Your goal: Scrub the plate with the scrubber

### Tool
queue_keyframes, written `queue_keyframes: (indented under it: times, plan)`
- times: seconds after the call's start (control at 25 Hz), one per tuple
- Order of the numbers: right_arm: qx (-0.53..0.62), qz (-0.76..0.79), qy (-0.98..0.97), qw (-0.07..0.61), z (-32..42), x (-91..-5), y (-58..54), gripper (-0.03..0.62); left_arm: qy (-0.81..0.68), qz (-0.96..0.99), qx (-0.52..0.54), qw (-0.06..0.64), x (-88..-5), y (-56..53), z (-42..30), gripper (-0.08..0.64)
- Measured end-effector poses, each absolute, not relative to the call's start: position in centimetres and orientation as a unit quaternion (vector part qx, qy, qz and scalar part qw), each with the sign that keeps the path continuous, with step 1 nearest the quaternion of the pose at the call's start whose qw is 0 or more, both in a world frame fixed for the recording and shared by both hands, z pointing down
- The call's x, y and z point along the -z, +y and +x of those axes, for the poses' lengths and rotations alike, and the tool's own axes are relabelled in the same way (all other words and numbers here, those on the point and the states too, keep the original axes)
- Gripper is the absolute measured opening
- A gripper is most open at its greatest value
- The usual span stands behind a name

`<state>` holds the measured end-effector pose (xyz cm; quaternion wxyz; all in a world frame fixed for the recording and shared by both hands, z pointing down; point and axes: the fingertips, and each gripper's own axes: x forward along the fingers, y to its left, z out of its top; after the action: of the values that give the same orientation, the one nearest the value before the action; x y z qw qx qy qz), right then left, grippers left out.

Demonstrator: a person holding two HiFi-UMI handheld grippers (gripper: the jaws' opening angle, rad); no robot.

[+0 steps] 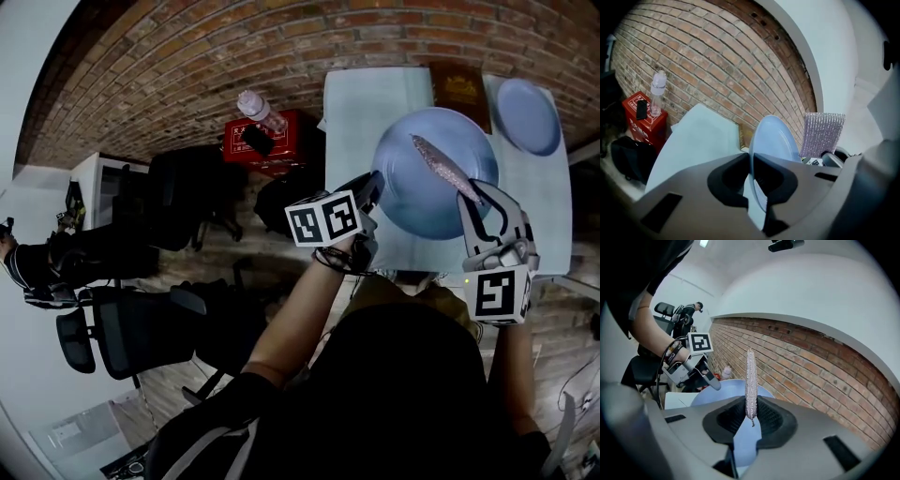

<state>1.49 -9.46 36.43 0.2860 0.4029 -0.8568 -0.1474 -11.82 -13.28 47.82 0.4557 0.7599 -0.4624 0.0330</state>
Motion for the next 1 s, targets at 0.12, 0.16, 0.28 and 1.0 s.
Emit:
queue_keyframes:
  times: [0.12, 0.16, 0.28, 1.0]
  plan:
    - [0.153, 0.394, -0.860, 0.286, 1.8, -35.8, -9.5, 0.087, -0.460, 0.768, -0.020, 0.446, -46.0, -13.5, -11.0, 0.040]
    - [0.154, 0.390, -0.861, 0.287, 1.9, -35.7, -9.5, 0.087, -0.458, 0.770, -0.016, 0.445, -45.5, -13.6, -10.6, 0.040]
    - [0.150, 0.368, -0.868, 0.298, 1.8, -35.8, -9.3, 0.087, -0.451, 0.775, -0.012, 0.442, -44.8, -13.7, -9.4, 0.040]
    - [0.116, 0.296, -0.848, 0.423, 1.3, -39.2, -10.1, 0.087, -0.457, 0.798, -0.048, 0.390, -44.1, -12.7, -7.3, 0.040]
